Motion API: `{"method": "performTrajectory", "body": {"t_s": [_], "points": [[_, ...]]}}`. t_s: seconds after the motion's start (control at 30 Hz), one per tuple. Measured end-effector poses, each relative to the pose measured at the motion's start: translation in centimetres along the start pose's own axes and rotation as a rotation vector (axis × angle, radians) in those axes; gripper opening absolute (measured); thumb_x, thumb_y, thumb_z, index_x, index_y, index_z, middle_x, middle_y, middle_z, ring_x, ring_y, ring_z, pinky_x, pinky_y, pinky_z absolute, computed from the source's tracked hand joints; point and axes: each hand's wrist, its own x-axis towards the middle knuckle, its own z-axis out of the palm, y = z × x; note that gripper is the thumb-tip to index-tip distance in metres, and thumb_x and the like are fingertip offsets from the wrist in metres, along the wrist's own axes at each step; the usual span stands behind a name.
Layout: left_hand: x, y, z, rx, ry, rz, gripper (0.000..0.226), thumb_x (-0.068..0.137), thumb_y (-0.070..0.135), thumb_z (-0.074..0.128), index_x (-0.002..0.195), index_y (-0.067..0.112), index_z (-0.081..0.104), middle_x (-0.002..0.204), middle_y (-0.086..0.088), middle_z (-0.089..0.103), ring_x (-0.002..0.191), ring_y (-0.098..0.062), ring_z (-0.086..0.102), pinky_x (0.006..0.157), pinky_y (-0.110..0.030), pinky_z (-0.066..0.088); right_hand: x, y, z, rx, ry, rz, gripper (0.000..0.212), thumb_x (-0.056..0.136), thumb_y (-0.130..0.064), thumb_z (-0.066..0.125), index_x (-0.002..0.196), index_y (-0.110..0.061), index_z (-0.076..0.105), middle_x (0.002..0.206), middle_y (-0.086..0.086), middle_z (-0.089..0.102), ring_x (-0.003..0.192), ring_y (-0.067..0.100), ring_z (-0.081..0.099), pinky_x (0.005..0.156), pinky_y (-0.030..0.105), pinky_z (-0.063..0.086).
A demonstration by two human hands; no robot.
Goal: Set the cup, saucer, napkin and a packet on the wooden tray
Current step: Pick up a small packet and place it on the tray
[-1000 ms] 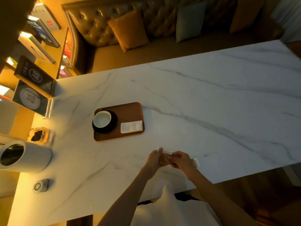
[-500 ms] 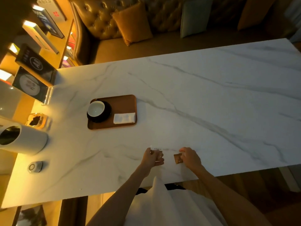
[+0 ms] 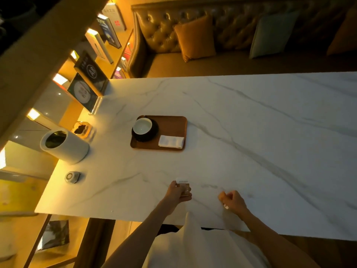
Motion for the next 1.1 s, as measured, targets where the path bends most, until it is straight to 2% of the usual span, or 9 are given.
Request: {"method": "performTrajectory", "body": {"t_s": [0.07, 0.17, 0.33, 0.43, 0.57, 0.8, 0.97, 1.03, 1.1], "points": [[-0.2, 0.7, -0.9, -0.003, 0.012, 0.025, 0.021, 0.089, -0.008, 0.05, 0.107, 0.003, 0.051, 0.093, -0.018, 0.061, 0.075, -0.028, 0.063, 0.061, -0.032, 0.06, -0.8, -3.4, -0.7, 0.213, -0.064, 0.003, 0.035, 0.086, -0.047, 0.06, 0.096, -0.014, 0.055, 0.091, 0.009, 0.066, 0.079, 0.02, 0.062, 0.071, 0.036, 0.054], [-0.2, 1.6, -2.2, 0.003, 0.017, 0.063, 0.024, 0.09, -0.01, 0.048, 0.111, 0.001, 0.05, 0.091, -0.018, 0.06, 0.071, -0.027, 0.062, 0.059, -0.032, 0.06, -2.4, -9.8, -2.1, 0.453, -0.281, -0.135, 0.019, 0.09, -0.017, 0.061, 0.108, -0.013, 0.056, 0.098, 0.01, 0.062, 0.085, 0.022, 0.061, 0.078, 0.043, 0.057], [-0.3, 3.7, -4.2, 0.003, -0.039, 0.13, 0.023, 0.094, 0.0, 0.053, 0.117, 0.002, 0.05, 0.104, -0.021, 0.06, 0.083, -0.028, 0.064, 0.072, -0.034, 0.062, -4.1, -19.1, -1.6, 0.152, -0.284, -0.541, 0.028, 0.082, -0.018, 0.07, 0.108, -0.015, 0.061, 0.095, 0.004, 0.068, 0.079, 0.015, 0.066, 0.063, 0.021, 0.053], [-0.4, 5.0, -5.8, -0.023, -0.103, 0.132, 0.025, 0.097, 0.008, 0.049, 0.121, -0.001, 0.047, 0.12, -0.028, 0.054, 0.1, -0.035, 0.06, 0.081, -0.042, 0.059, -4.9, -22.4, 0.2, 0.031, -0.265, -0.615, 0.022, 0.081, -0.023, 0.07, 0.1, -0.015, 0.063, 0.085, 0.0, 0.068, 0.068, 0.008, 0.064, 0.06, 0.016, 0.049], [-1.0, 6.9, -8.3, -0.106, -0.195, 0.102, 0.042, 0.1, 0.026, 0.041, 0.128, -0.005, 0.046, 0.111, -0.024, 0.056, 0.094, -0.03, 0.06, 0.076, -0.037, 0.058, -5.8, -25.2, 2.6, 0.02, -0.221, -0.627, 0.019, 0.08, -0.024, 0.07, 0.096, -0.014, 0.066, 0.085, 0.002, 0.068, 0.063, 0.007, 0.061, 0.058, 0.015, 0.048], [-0.3, 9.8, -13.4, 0.087, -0.213, 0.167, 0.026, 0.099, 0.017, 0.05, 0.122, 0.006, 0.048, 0.112, -0.021, 0.06, 0.091, -0.027, 0.062, 0.087, -0.041, 0.057, -6.9, -29.4, 6.0, -0.085, -0.177, -0.695, 0.04, 0.085, -0.024, 0.067, 0.123, -0.021, 0.056, 0.097, -0.005, 0.061, 0.08, 0.012, 0.065, 0.073, 0.026, 0.057], [-0.2, 11.9, -17.0, -0.003, -0.176, 0.174, 0.024, 0.096, 0.007, 0.046, 0.119, 0.013, 0.05, 0.124, -0.02, 0.057, 0.109, -0.034, 0.061, 0.091, -0.042, 0.057, -8.2, -32.8, 9.7, -0.097, -0.002, -0.734, 0.035, 0.087, -0.018, 0.064, 0.121, -0.02, 0.054, 0.112, 0.0, 0.062, 0.098, 0.018, 0.062, 0.081, 0.027, 0.055], [0.0, 12.3, -18.4, 0.001, -0.172, 0.188, 0.025, 0.098, 0.012, 0.044, 0.122, 0.013, 0.047, 0.121, -0.021, 0.06, 0.104, -0.033, 0.063, 0.089, -0.041, 0.057, -9.5, -33.9, 10.6, -0.227, 0.043, -0.712, 0.037, 0.088, -0.017, 0.062, 0.124, -0.019, 0.052, 0.124, 0.002, 0.058, 0.113, 0.018, 0.056, 0.091, 0.021, 0.047], [0.1, 12.8, -19.5, 0.014, -0.165, 0.195, 0.027, 0.1, 0.019, 0.045, 0.125, 0.013, 0.04, 0.113, -0.017, 0.062, 0.097, -0.03, 0.066, 0.086, -0.04, 0.058, -11.5, -37.2, 12.1, -0.343, -0.102, -0.641, 0.034, 0.091, -0.016, 0.057, 0.123, -0.012, 0.049, 0.135, 0.004, 0.051, 0.123, 0.015, 0.048, 0.095, 0.008, 0.036]]}}
